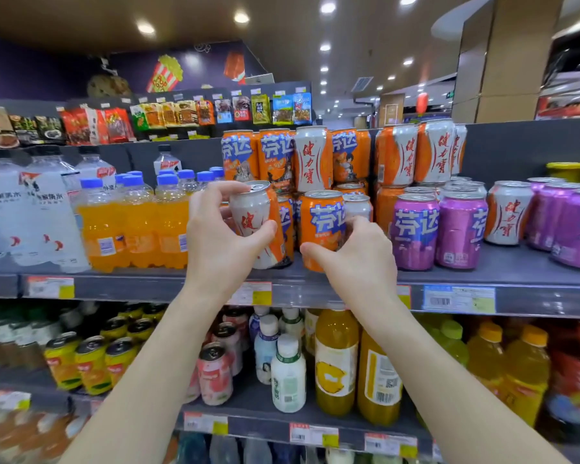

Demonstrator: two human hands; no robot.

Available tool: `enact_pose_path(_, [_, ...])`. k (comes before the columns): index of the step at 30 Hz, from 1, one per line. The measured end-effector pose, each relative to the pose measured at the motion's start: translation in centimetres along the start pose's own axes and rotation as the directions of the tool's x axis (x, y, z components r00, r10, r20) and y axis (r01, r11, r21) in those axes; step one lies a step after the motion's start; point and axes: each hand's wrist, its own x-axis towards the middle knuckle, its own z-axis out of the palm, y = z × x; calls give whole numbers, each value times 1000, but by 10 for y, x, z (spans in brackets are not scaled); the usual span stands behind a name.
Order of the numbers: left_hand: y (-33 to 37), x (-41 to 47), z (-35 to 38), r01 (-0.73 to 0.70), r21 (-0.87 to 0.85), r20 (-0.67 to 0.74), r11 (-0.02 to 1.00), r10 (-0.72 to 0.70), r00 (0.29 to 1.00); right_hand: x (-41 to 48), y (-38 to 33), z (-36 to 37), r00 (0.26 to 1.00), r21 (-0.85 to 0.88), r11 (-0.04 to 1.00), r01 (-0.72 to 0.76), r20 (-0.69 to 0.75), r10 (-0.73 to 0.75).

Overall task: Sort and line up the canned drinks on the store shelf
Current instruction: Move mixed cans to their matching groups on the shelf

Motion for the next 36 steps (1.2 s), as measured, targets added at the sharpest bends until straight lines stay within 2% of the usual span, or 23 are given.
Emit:
enact_pose_path(2, [-5,-2,-4,8,-14,-3,1000,-8,1000,0,-5,10,999,-36,999,10,-42,-12])
enact_pose_path(7, [-11,-5,-9,11,-22,-3,1000,-11,1000,-4,-12,33,996,17,1000,2,-87,-1])
enact_pose_path(13, [-14,-8,-11,7,-41,16,999,-6,1000,-9,-10,50,988,-104,995,2,-155,-18])
enact_pose_path(17, [-15,-9,-7,23,-60,16,998,-22,1000,-5,-12,54,977,-224,974,36,-198,-82])
enact_pose_path(21, [-15,-8,-2,26,-67,37,997,-24,999,-3,-13,52,982,-290,956,33,-171,-85])
enact_pose_path(24, [-16,-5,0,21,-78,61,997,-16,998,-3,-11,42,988,-204,978,44,-135,-72])
enact_pose_path(28, [-15,0,1,20,-93,105,995,-10,994,23,-26,13,962,91,979,182,-221,-158])
enact_pose_path(30, [-14,1,2,19,-96,131,995,-6,991,48,-38,2,966,198,962,189,-214,-146])
enact_pose_path(33, [-13,2,2,18,-101,149,995,-3,989,89,-55,-7,981,159,973,167,-122,-148])
enact_pose_path(36, [-11,3,4,16,-89,151,996,-2,989,116,-61,-2,995,113,992,65,73,-73])
